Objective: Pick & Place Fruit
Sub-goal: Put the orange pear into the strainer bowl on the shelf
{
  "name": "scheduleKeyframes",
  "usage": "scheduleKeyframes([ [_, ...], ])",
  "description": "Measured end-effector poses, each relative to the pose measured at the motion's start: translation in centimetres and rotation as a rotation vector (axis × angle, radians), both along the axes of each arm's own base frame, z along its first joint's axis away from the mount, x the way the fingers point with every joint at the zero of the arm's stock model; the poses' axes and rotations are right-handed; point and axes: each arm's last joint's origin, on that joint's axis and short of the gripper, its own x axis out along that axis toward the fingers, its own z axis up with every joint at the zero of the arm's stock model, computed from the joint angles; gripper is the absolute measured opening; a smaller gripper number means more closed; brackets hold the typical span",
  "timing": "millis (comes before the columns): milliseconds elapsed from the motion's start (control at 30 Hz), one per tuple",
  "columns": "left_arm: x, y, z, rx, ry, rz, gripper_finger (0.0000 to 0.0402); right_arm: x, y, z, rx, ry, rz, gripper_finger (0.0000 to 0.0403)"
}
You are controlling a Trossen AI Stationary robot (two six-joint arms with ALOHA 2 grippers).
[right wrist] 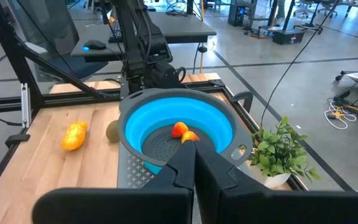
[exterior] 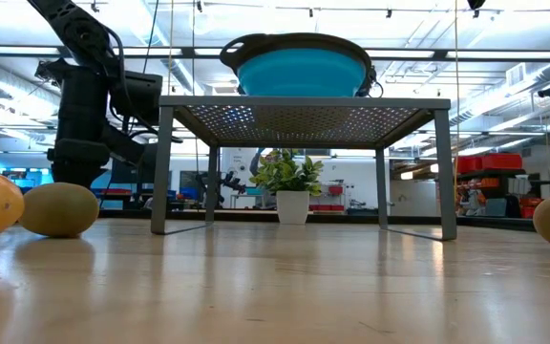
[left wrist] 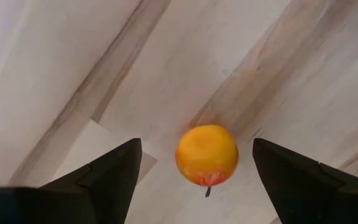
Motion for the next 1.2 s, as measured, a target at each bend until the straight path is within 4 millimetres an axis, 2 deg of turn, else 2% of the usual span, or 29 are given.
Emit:
scheduleKeyframes([
  [367,0.02,0.01,-0.02,0.001,-0.002,0.000,0.0290,0.00,0.00,0.00,0.000,0.000,0.000,0.0007],
  [1200,0.01,0.03,-0.02,0.009,0.001,0.001,0.0153,0.00,0.00,0.00,0.000,0.000,0.000,0.0007],
])
